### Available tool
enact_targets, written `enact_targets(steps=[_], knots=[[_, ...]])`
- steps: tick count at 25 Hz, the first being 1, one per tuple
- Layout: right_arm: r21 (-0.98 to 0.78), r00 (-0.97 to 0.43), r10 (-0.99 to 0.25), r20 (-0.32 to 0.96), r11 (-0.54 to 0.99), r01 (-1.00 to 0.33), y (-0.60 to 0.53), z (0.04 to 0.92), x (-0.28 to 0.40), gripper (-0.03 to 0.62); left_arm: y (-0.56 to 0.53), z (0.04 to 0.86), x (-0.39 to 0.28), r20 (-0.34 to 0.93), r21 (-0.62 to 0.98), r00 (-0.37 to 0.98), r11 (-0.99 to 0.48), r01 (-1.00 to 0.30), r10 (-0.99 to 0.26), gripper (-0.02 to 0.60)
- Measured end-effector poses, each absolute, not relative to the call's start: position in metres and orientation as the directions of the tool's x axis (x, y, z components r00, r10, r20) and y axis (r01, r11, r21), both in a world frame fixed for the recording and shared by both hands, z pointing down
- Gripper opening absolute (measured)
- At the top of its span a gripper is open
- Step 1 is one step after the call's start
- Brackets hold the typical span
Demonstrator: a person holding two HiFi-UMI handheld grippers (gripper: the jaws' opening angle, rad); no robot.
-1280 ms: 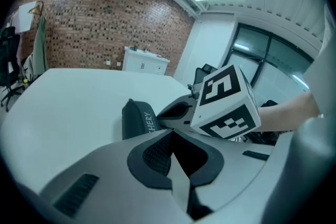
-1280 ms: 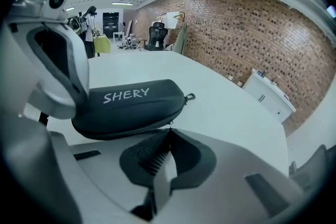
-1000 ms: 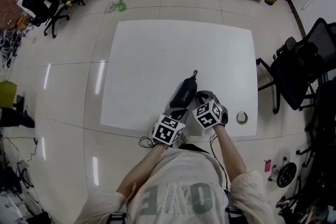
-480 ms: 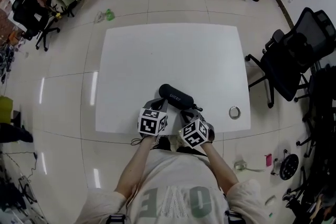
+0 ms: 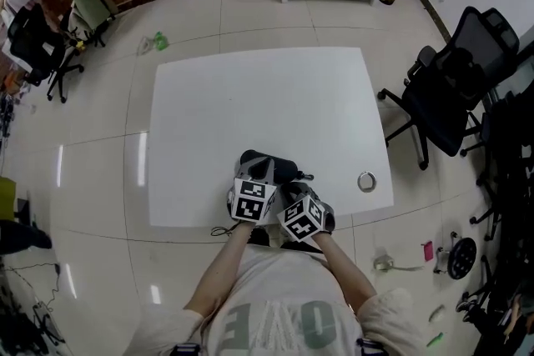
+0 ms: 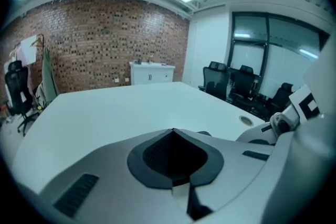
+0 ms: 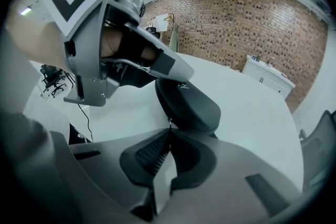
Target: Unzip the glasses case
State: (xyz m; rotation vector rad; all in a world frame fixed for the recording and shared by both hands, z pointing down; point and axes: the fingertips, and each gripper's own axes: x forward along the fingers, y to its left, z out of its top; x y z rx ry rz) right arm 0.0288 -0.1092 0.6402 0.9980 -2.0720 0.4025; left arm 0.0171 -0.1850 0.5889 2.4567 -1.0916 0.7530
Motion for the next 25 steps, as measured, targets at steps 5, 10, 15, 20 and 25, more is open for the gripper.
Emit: enact_targets(steps=[5, 10, 15, 20, 25], knots=[[0.067, -0.35, -0.531, 0.772, 0.616, -0.785, -0.108, 0.639, 0.05, 0.0, -0.186, 0.591, 0.02, 0.589, 0.123, 0.58, -0.647, -0.752, -0.562, -0.008], [0.114, -0.304, -0.538, 0.786, 0.61, -0.784, -0.109, 0.639, 0.078, 0.0, -0.181, 0.591, 0.019, 0.582, 0.146, 0.594, -0.648, -0.748, -0.555, -0.008], [0.17, -0.268, -0.528, 0.806, 0.64, -0.749, -0.129, 0.638, 0.097, 0.0, -0.181, 0.592, 0.018, 0.584, 0.164, 0.602, -0.647, -0.745, -0.545, -0.008], [0.175, -0.263, -0.483, 0.835, 0.687, -0.705, -0.155, 0.636, 0.108, 0.0, -0.189, 0.591, 0.022, 0.587, 0.189, 0.604, -0.635, -0.749, -0.538, -0.008], [0.221, -0.297, -0.432, 0.852, 0.81, -0.543, -0.177, 0.641, 0.104, 0.0, -0.19, 0.594, 0.022, 0.592, 0.217, 0.62, -0.639, -0.738, -0.515, -0.008]])
